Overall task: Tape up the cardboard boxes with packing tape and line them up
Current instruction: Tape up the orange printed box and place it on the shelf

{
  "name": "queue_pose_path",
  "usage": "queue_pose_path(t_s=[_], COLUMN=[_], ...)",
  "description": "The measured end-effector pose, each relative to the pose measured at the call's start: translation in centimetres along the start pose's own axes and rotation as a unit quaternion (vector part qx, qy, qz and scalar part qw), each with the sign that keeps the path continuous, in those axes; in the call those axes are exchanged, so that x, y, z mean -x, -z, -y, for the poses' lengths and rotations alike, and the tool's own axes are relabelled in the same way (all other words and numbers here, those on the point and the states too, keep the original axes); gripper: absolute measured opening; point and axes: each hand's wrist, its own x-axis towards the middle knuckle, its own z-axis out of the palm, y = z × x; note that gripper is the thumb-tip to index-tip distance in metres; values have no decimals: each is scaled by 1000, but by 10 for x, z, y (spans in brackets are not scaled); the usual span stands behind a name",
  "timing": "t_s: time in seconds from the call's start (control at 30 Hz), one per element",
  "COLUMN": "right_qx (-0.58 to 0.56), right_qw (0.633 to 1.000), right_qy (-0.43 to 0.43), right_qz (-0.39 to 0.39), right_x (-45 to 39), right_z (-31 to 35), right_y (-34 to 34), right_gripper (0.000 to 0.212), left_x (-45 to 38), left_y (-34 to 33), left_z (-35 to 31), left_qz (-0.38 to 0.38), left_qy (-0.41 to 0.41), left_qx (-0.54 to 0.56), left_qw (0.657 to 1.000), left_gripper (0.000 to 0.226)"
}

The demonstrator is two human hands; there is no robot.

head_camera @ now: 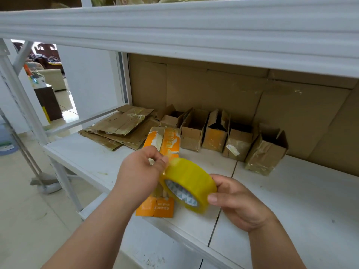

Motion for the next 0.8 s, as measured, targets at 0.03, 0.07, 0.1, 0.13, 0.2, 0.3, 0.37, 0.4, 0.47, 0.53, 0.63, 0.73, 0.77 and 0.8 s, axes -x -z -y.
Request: queue_pose_path(t_s=[0.03, 0.07, 0.1, 0.13, 0.2, 0.3, 0.37, 0.4, 0.47, 0.53, 0.63, 0.73, 0.77, 0.8], right_qx=[3, 1, -10, -25, -61, -83, -87, -82, -65, -40, -9, 31, 33, 30], right_qw=[1000, 1000, 1000, 1000, 998, 996, 996, 996, 998, 999, 999, 998, 997, 997], right_qy=[-1, -1, 0, 6, 16, 18, 11, 10, 12, 13, 19, 19, 19, 21], right_qz=[11, 15, 17, 18, 16, 6, -9, -13, -13, -19, -48, -56, -63, -70], right_x=[-1, -2, -3, -5, -8, -11, -12, -12, -12, -12, -12, -14, -15, -16], right_z=[-1, -2, -2, -1, 0, 1, -1, -1, 2, 7, 15, 20, 21, 22], right_y=[-3, -6, -8, -9, -10, -10, -8, -7, -4, -1, 6, 15, 19, 24], right_gripper=[54, 48, 47, 53, 64, 65, 67, 67, 68, 73, 76, 75, 78, 79], left_x=[-1, -1, 0, 0, 2, 3, 3, 3, 2, -1, -8, -17, -20, -23], left_y=[3, 6, 9, 11, 14, 21, 26, 29, 35, 42, 50, 56, 58, 58], left_z=[1, 1, 2, 4, 8, 14, 16, 17, 18, 18, 19, 21, 21, 23], left_qz=[-8, -10, -6, -1, 7, -7, -25, -36, -57, -70, -87, -107, -111, -115], left_qy=[14, 25, 35, 46, 67, 86, 84, 87, 96, 98, 106, 119, 122, 126], left_qx=[21, 36, 51, 69, 121, 183, 189, 193, 212, 240, 262, 277, 280, 281], left_qw=[1000, 999, 998, 997, 990, 979, 978, 977, 971, 963, 955, 948, 946, 944], left_gripper=[21, 22, 23, 25, 27, 29, 37, 39, 39, 31, 23, 18, 17, 16])
